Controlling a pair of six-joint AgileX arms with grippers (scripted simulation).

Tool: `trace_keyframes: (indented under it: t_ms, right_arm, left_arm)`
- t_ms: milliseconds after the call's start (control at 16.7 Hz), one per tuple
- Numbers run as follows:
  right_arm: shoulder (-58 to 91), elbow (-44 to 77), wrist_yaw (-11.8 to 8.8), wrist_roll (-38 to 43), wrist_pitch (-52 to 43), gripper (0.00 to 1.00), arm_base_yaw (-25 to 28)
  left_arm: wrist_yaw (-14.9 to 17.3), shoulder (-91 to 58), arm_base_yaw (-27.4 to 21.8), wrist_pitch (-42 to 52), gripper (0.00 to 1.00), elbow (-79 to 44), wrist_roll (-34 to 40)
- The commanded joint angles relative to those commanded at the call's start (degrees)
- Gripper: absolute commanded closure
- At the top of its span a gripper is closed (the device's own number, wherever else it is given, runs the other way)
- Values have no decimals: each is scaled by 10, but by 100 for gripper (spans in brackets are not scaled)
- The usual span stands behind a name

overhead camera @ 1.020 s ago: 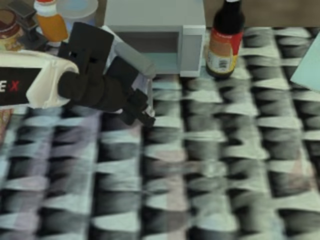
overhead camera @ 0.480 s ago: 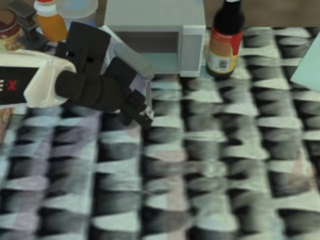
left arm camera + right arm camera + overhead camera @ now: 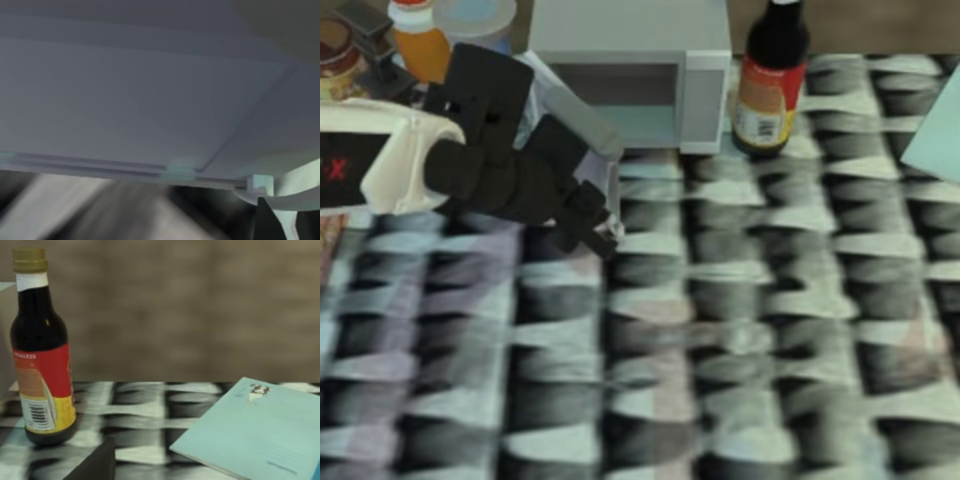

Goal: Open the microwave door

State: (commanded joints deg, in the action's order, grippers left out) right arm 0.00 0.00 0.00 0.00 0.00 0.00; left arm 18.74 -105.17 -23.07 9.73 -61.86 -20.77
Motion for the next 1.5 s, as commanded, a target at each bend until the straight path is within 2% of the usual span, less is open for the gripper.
trace_keyframes:
  t_ms: [1140, 1500]
  right_arm:
    - [0, 0, 0, 0, 0, 0, 0]
    - [0, 0, 0, 0, 0, 0, 0]
  left_arm:
    - [0, 0, 0, 0, 100, 0, 0]
    - [19, 3, 9, 9, 100, 1, -24]
